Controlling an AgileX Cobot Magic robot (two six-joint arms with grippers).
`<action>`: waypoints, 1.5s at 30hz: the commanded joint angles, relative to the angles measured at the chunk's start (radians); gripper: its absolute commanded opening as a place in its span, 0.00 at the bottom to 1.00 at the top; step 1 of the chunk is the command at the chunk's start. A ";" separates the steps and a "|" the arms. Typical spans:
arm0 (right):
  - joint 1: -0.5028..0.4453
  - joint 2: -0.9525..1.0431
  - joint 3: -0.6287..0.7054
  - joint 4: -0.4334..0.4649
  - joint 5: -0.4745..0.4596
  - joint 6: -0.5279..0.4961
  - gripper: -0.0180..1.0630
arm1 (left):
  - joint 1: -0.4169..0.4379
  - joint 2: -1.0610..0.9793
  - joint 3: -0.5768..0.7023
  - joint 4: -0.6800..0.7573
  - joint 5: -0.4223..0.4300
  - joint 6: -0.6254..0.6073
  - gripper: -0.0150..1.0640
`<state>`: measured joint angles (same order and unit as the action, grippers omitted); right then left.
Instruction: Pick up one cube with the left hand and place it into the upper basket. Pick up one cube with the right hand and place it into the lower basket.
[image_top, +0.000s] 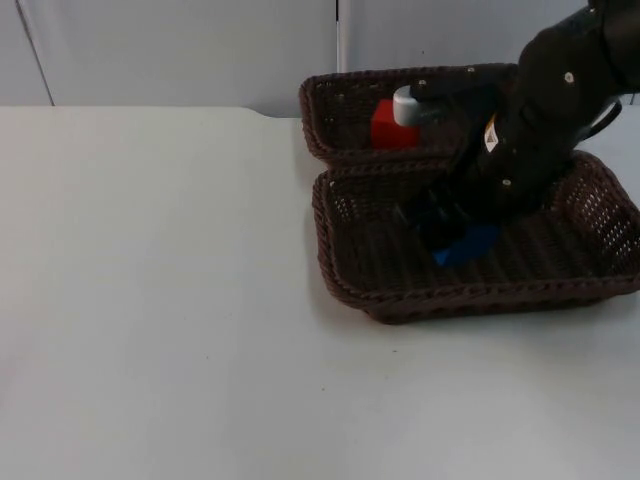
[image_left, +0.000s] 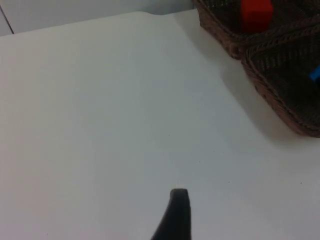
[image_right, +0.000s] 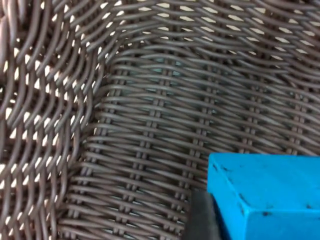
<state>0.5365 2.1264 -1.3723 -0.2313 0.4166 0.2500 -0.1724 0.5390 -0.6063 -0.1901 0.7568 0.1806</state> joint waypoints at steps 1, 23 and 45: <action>-0.003 -0.003 -0.006 -0.002 -0.018 -0.006 0.60 | 0.004 -0.004 0.005 -0.010 -0.007 -0.003 0.70; -0.003 -0.212 -0.006 0.009 0.113 0.006 0.81 | 0.004 -0.004 0.005 -0.010 -0.007 -0.003 0.70; 0.103 -0.576 0.034 -0.004 0.231 -0.009 0.81 | 0.004 -0.050 0.005 -0.030 -0.007 -0.003 0.70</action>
<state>0.6182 1.5888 -1.3521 -0.2313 0.6579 0.2479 -0.1724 0.5155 -0.6063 -0.2081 0.7559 0.1806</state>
